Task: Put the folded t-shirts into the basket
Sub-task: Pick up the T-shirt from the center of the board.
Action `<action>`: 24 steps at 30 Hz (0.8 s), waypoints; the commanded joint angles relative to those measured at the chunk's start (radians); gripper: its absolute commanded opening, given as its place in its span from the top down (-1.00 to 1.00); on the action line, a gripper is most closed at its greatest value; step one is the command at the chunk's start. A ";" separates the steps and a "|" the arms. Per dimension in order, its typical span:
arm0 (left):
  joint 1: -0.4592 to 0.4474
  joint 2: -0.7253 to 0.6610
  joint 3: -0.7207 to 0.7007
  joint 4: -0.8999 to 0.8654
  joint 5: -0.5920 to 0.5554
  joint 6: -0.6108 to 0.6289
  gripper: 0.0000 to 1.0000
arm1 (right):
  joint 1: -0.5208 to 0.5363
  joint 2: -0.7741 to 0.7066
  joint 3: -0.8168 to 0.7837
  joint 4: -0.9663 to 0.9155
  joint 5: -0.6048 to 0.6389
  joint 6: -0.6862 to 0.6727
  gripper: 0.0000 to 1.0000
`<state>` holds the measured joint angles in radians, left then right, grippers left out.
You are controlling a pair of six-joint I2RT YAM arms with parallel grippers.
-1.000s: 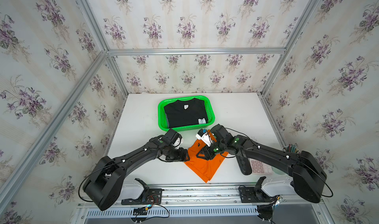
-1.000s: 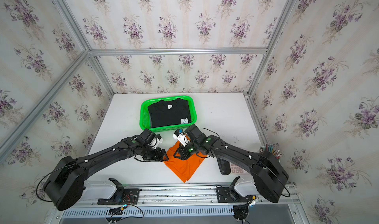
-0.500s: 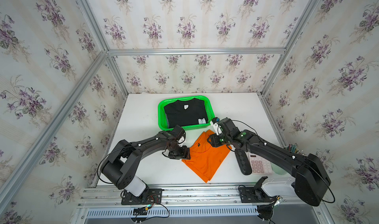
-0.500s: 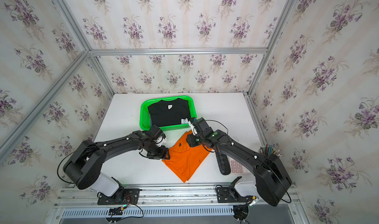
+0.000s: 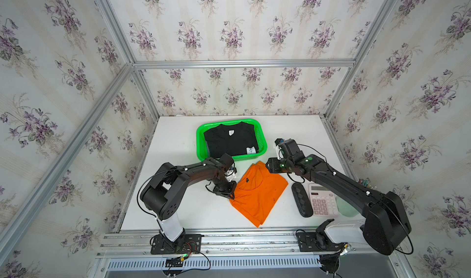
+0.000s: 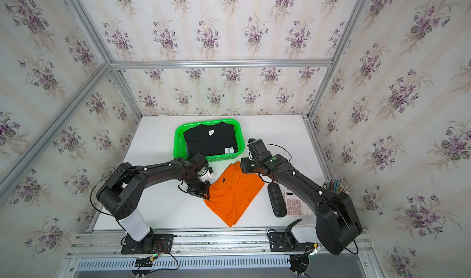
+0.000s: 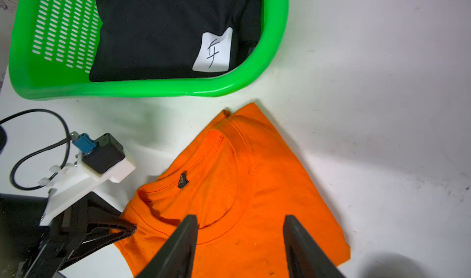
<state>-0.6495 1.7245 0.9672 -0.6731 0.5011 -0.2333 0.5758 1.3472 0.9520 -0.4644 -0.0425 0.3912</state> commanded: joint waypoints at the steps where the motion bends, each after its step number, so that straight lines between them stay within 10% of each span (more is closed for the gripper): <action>1: -0.050 -0.051 0.037 -0.049 -0.090 0.113 1.00 | -0.003 0.015 0.022 -0.045 0.102 0.059 -0.29; 13: -0.329 -0.131 0.076 -0.145 -0.392 0.235 1.00 | 0.100 0.221 0.121 0.000 0.067 0.197 -0.26; 24: -0.372 -0.371 -0.134 -0.012 -0.435 -0.074 1.00 | 0.228 0.441 0.293 0.016 0.117 0.147 -0.33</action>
<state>-1.0096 1.4071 0.8696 -0.7357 0.0910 -0.1757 0.7853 1.7451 1.2083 -0.4419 0.0376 0.5598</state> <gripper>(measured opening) 0.097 0.664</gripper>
